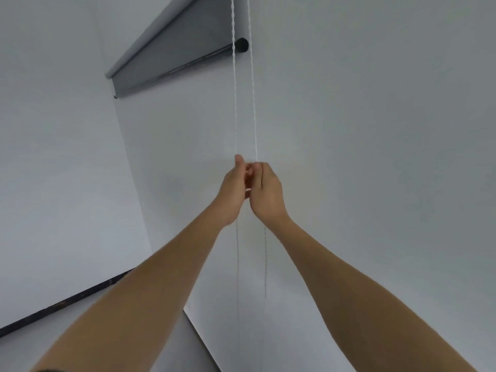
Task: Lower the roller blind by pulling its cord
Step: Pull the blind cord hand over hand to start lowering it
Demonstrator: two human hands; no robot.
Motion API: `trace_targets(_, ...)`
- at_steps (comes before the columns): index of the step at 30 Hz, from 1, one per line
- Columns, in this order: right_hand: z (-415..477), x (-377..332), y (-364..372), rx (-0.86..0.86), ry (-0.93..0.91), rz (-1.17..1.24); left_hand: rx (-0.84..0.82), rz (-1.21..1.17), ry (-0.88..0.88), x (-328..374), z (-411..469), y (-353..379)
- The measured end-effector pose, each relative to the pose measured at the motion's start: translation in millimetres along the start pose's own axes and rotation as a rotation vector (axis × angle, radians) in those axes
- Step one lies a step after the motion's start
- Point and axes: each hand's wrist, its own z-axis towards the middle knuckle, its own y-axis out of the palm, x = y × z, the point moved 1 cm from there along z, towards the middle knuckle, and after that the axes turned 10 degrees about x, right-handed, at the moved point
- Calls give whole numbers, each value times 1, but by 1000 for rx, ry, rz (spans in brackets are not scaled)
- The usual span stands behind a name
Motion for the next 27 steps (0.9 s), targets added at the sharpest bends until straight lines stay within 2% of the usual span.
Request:
trace_targets(2,-25,25,-2,-12,-24,-59,30,-42,17,28,14,12)
trace_targets(5,-59,57,-6,-59,61,-99,41,-88,50,64,27,31)
trace_targets(8,-90,84,-15,-115,53,-157,72,-112,98,89,33,51)
trace_targets(11,-110,108,-31,-237,79,-164,136,-38,168,97,35,64)
trace_targets(15,-114,122,-55,-351,203,-161,130,-125,213,88,26,71)
trace_targets(17,-106,117,-63,-333,210,-88,123,-141,232,83,21,70)
trace_targets(21,-65,76,-68,-189,168,96,145,-131,237,75,12,59)
trace_targets(27,19,-19,-59,-58,62,257,191,49,209,46,-10,51)
